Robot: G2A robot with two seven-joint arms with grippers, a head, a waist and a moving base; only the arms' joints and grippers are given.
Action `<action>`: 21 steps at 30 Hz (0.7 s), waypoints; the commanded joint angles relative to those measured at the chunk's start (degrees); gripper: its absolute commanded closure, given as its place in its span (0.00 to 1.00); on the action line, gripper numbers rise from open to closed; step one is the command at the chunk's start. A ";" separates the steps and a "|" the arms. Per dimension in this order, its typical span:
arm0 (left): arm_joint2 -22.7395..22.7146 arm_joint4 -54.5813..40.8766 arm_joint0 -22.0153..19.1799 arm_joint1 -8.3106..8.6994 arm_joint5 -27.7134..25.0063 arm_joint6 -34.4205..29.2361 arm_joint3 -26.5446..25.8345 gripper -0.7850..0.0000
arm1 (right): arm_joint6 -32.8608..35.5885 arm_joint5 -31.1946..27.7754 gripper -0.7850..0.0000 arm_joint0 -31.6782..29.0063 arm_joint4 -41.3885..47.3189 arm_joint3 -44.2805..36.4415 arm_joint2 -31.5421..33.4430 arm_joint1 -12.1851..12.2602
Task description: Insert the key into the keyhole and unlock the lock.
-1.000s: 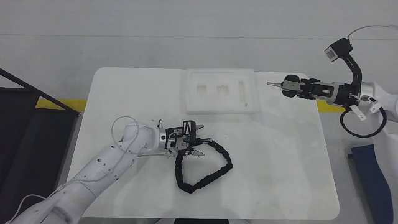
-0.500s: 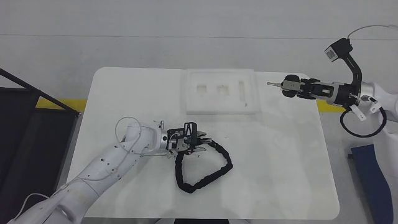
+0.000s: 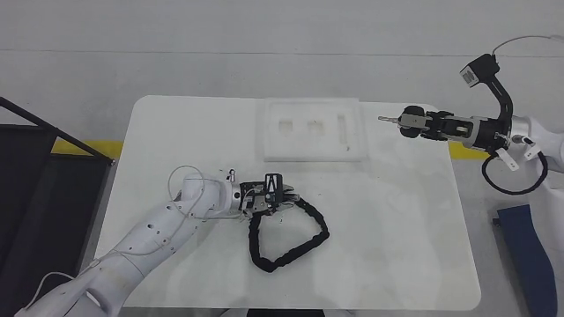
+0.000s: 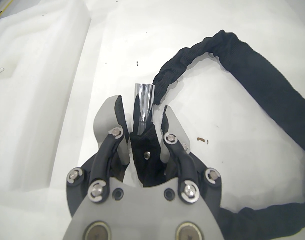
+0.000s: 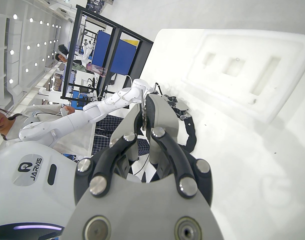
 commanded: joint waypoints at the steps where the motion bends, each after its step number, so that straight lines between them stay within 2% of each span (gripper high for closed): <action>1: -0.13 -0.06 0.03 -0.10 0.12 0.09 -0.25 1.00 | 0.00 0.00 1.00 0.00 0.00 0.00 0.00 0.00; 12: -3.23 -1.97 0.84 0.42 -1.01 2.39 -3.85 1.00 | 0.00 0.00 1.00 0.00 0.00 0.00 0.00 0.00; 21: -8.25 -5.73 2.17 1.62 -3.11 5.36 -10.61 1.00 | 0.00 0.00 1.00 0.00 0.00 0.00 0.00 0.00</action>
